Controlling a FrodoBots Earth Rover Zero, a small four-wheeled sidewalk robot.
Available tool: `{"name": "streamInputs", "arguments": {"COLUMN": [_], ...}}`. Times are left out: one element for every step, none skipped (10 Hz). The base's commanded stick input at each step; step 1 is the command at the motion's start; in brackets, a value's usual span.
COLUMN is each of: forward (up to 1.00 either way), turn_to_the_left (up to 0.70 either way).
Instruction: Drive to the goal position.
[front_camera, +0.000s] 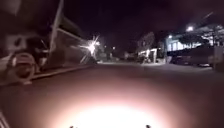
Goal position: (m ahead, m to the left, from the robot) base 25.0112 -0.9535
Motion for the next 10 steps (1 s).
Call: {"name": "streamInputs", "arguments": {"forward": [0.85, 0.85, 0.85, 0.85, 0.85, 0.85, 0.85, 0.85, 0.85, 0.85], "turn_to_the_left": [0.00, 0.00, 0.00, 0.00, 0.00, 0.00, 0.00, -0.20, -0.34, -0.24]}}
